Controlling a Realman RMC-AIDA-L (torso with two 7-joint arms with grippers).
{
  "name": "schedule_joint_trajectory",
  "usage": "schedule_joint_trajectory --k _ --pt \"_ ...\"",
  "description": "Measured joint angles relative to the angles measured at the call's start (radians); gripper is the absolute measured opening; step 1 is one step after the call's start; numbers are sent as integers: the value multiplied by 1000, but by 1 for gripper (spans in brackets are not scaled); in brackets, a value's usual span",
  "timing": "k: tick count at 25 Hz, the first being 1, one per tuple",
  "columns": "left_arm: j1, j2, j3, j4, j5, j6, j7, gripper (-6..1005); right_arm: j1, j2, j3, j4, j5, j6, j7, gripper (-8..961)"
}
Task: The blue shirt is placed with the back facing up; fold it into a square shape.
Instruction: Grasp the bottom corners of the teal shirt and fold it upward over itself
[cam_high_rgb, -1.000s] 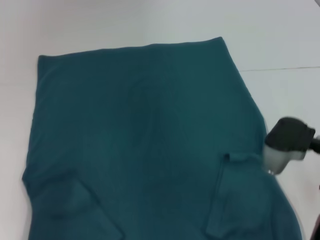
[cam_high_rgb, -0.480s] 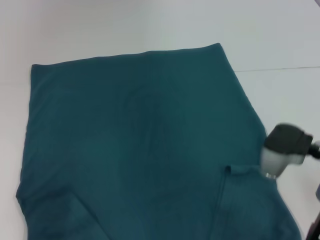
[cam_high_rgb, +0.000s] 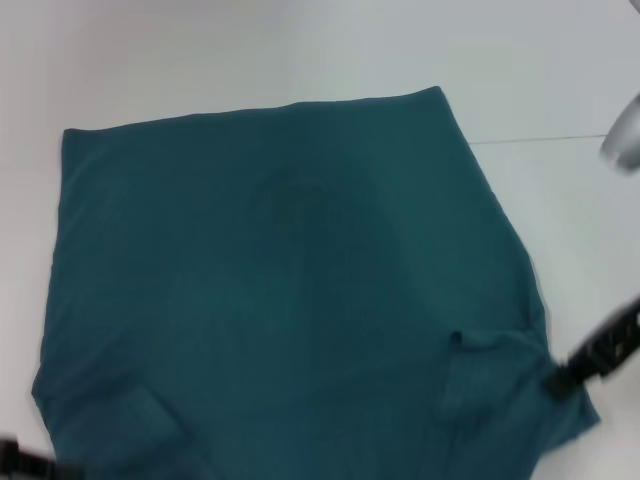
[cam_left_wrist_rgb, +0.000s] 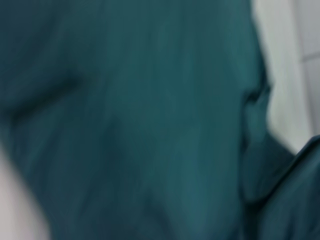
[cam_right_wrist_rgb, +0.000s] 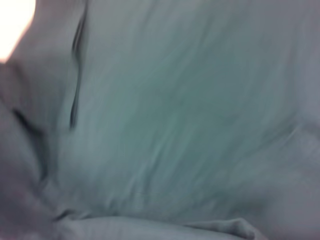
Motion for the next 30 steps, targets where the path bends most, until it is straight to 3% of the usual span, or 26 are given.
schedule_joint_trajectory --k 8,12,19,30 --pt "-64 35 -89 8 -162 -38 0 113 36 -13 168 5 6 129 5 84" --pt "-78 46 -107 5 -182 -136 2 116 44 -12 200 7 21 209 10 88" --pt "-87 47 -104 -56 -211 -337 38 122 52 -7 210 19 90 367 40 95" --pt "-137 47 -93 -181 -256 -588 187 132 94 0 197 151 139 686 43 105"
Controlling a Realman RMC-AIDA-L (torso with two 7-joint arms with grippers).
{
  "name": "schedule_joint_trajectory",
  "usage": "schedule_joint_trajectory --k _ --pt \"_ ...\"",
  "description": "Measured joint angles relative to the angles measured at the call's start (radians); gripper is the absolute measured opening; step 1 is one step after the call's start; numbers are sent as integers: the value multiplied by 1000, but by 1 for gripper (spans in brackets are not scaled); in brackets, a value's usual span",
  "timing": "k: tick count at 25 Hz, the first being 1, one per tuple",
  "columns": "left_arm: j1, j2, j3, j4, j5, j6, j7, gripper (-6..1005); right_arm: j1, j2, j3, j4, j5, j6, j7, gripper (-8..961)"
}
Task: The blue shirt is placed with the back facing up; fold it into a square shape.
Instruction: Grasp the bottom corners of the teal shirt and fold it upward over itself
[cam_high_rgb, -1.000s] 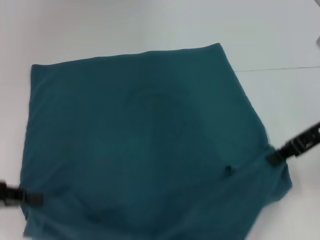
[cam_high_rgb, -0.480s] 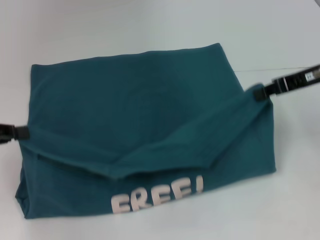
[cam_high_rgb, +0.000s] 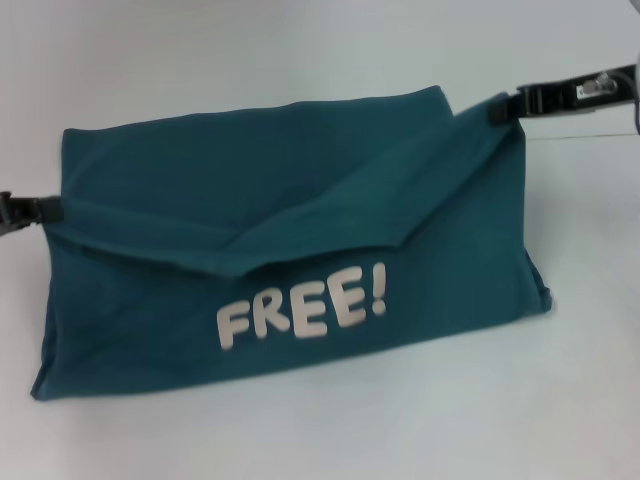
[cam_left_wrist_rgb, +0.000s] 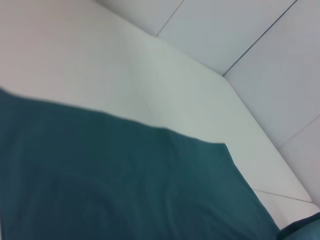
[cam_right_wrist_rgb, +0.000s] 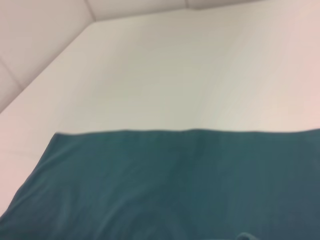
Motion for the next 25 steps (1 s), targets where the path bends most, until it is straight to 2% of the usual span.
schedule_joint_trajectory --k 8,13,16,21,25 --pt "-65 -9 10 -84 -3 -148 118 139 14 14 -60 92 0 197 -5 113" --pt "-83 -23 102 -92 -6 -270 130 143 19 25 -83 138 3 286 -12 117" --pt "-92 -25 163 -102 -6 -341 127 145 19 40 -94 144 0 344 -11 120" --pt "-108 -27 200 -133 -3 -451 127 150 6 63 -86 154 1 430 -4 125" --pt "-111 -31 237 -137 -6 -506 127 153 2 70 -81 196 9 496 -3 129"
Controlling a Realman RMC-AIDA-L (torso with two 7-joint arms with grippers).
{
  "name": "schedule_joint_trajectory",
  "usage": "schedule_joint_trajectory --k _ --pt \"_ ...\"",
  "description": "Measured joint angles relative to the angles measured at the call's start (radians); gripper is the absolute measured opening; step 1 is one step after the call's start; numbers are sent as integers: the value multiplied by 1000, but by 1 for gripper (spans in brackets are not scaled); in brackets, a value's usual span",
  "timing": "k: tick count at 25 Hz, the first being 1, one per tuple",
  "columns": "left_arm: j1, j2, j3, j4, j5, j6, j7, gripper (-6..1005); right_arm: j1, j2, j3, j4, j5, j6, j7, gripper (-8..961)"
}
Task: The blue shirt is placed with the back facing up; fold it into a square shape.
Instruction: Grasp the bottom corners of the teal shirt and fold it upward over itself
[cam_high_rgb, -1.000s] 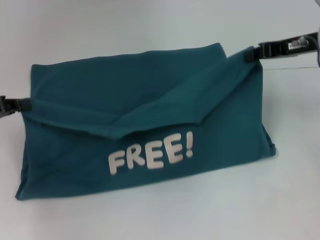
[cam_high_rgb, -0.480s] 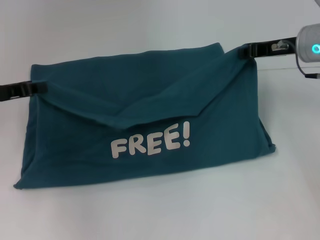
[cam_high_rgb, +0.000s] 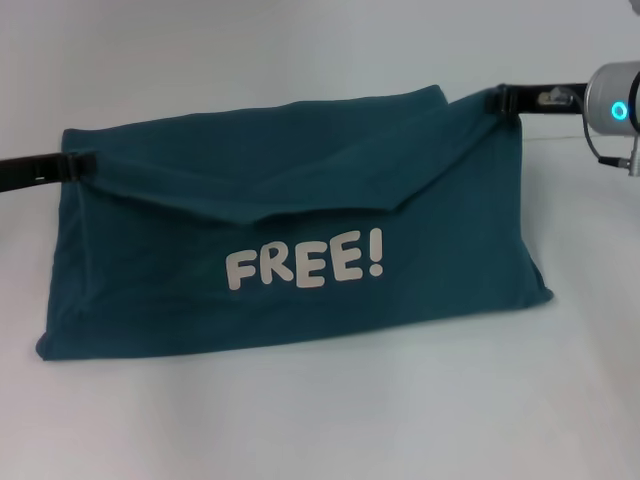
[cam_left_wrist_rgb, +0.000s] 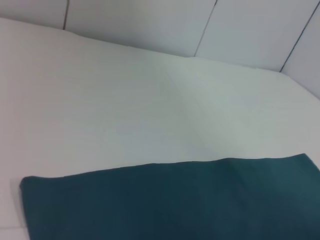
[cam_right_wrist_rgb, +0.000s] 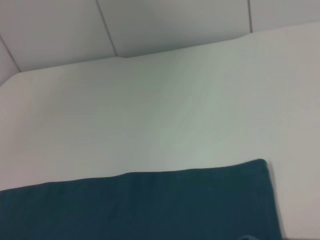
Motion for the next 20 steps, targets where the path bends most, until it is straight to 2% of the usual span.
schedule_joint_trajectory --k 11,15,20 --pt "-8 -28 83 -30 -1 -165 13 162 -11 30 0 60 17 157 1 139" --pt "-8 -44 108 -34 -1 -244 13 166 -19 33 -5 75 57 201 -7 143" --pt "-16 -45 133 -63 3 -307 12 170 -20 33 -12 93 71 230 -20 147"
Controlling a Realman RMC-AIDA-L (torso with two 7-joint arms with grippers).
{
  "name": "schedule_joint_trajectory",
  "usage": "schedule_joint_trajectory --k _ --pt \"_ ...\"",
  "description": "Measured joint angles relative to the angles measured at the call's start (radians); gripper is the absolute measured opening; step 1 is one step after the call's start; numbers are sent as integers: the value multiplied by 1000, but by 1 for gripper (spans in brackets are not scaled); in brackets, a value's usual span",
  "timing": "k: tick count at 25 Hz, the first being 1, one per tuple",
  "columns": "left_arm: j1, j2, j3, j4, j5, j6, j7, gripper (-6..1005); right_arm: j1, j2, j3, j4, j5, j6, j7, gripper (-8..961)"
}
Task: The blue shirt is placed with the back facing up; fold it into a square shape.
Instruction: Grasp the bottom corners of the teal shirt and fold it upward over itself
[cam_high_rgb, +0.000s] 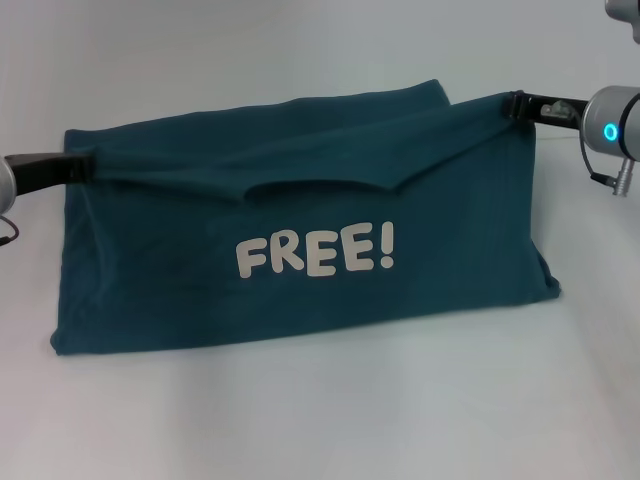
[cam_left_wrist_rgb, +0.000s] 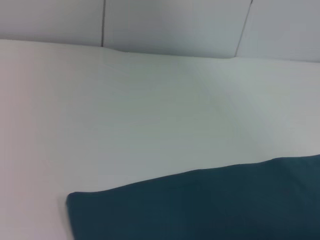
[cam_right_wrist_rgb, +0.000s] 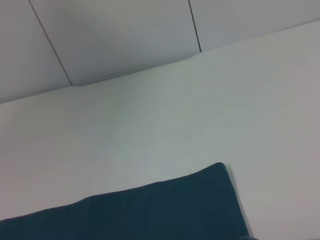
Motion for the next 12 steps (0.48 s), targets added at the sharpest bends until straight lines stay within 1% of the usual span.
schedule_joint_trajectory --k 3,8,12 --pt "-1 -5 15 -11 -1 -40 1 173 2 0 -4 11 0 18 -4 150" --pt "1 -21 33 -14 4 -114 2 177 6 4 -30 28 3 58 -5 155" --pt "-2 -24 51 -27 4 -145 4 180 10 8 -56 33 8 91 -5 159"
